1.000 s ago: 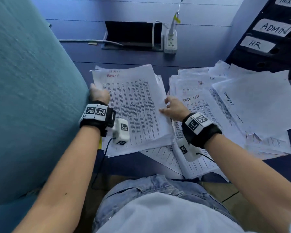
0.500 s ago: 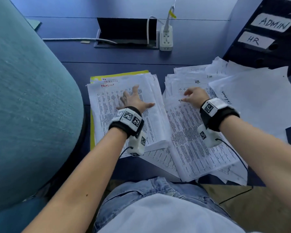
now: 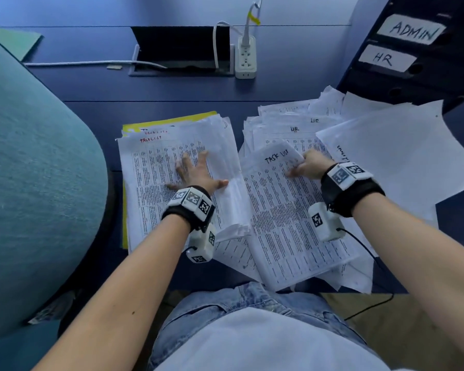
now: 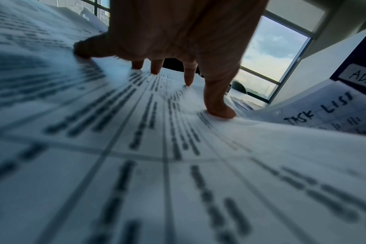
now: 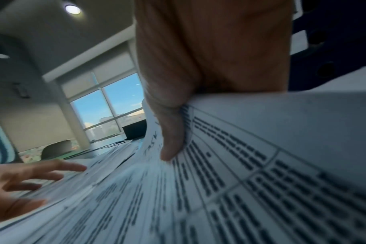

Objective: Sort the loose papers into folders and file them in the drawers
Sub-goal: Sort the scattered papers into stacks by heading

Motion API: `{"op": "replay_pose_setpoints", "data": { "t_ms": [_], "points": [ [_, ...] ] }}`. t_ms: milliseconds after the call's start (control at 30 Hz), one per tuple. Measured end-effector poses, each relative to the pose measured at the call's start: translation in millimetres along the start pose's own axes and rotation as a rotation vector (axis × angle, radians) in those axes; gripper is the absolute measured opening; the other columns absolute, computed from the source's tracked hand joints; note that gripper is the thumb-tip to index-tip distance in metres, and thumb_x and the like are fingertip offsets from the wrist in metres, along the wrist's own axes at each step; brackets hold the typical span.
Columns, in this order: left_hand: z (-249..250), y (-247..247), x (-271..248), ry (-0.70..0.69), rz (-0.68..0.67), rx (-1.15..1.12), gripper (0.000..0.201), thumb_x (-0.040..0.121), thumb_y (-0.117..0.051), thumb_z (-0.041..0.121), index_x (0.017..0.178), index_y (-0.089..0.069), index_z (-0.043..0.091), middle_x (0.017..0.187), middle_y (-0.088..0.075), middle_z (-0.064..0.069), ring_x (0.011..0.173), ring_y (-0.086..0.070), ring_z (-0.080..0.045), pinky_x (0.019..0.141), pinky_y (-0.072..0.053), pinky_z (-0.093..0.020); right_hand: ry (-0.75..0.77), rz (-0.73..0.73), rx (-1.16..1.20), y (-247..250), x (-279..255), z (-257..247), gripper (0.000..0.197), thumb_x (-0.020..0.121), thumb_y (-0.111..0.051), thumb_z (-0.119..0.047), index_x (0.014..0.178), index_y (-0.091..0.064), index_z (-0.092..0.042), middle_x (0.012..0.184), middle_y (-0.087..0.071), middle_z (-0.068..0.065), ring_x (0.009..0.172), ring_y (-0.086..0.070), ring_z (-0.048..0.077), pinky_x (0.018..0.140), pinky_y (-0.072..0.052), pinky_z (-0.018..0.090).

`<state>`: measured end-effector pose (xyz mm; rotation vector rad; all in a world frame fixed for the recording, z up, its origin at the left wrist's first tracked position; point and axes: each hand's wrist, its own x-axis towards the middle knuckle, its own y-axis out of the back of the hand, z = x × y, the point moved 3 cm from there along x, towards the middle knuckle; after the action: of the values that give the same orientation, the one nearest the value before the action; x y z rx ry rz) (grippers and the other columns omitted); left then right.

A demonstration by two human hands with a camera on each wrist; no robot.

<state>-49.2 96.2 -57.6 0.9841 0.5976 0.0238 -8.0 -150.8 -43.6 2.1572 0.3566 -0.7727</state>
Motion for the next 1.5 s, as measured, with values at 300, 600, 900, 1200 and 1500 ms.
{"op": "replay_pose_setpoints", "data": {
  "t_ms": [300, 600, 900, 1200, 1500],
  "points": [
    [2.7, 1.0, 0.6, 0.035, 0.013, 0.000, 0.086, 0.075, -0.074, 0.035, 0.143, -0.023, 0.037, 0.155, 0.001, -0.007, 0.143, 0.007, -0.028, 0.104, -0.002, -0.071, 0.075, 0.317, 0.064, 63.7, -7.7, 12.1, 0.011, 0.085, -0.067, -0.017, 0.080, -0.062, -0.009, 0.093, -0.058, 0.008, 0.091, -0.055, 0.021, 0.073, -0.038, 0.025],
    [97.7, -42.7, -29.3, -0.403, -0.038, 0.130, 0.093, 0.072, -0.071, 0.049, 0.145, -0.016, 0.035, 0.154, -0.011, -0.004, 0.141, -0.011, -0.028, 0.111, -0.015, -0.059, 0.167, 0.267, 0.112, 64.7, 2.4, 46.1, 0.043, 0.088, -0.062, -0.035, 0.113, -0.054, -0.001, 0.114, -0.057, 0.014, 0.109, -0.053, 0.028, 0.089, -0.043, 0.034],
    [118.3, -89.9, -33.0, -0.398, -0.286, 0.296, 0.102, 0.070, -0.075, 0.043, 0.146, -0.007, 0.041, 0.156, 0.011, 0.000, 0.144, 0.012, -0.027, 0.109, -0.003, -0.064, -0.048, 0.169, -0.336, 69.5, -1.9, 90.4, 0.087, 0.068, -0.077, -0.029, 0.136, -0.026, -0.014, 0.136, -0.024, 0.018, 0.126, -0.027, 0.039, 0.101, -0.034, 0.046],
    [120.0, -91.8, -34.5, -0.348, -0.260, 0.320, 0.104, 0.070, -0.075, 0.041, 0.146, -0.004, 0.042, 0.156, 0.012, 0.001, 0.143, 0.015, -0.025, 0.107, -0.004, -0.066, 0.069, 0.290, -0.408, 68.5, -9.7, 98.8, 0.048, 0.083, -0.055, -0.010, 0.124, -0.033, 0.001, 0.127, -0.041, 0.028, 0.118, -0.042, 0.042, 0.094, -0.040, 0.043],
    [117.6, -97.0, -37.4, -0.328, -0.279, 0.259, 0.102, 0.068, -0.074, 0.048, 0.145, -0.008, 0.044, 0.156, 0.014, 0.000, 0.142, 0.018, -0.027, 0.105, 0.000, -0.067, 0.051, 0.334, 0.258, 115.1, -24.9, 58.0, 0.019, 0.081, -0.056, -0.010, 0.099, -0.053, -0.006, 0.104, -0.056, 0.016, 0.092, -0.060, 0.032, 0.073, -0.055, 0.039]
  ]
}}
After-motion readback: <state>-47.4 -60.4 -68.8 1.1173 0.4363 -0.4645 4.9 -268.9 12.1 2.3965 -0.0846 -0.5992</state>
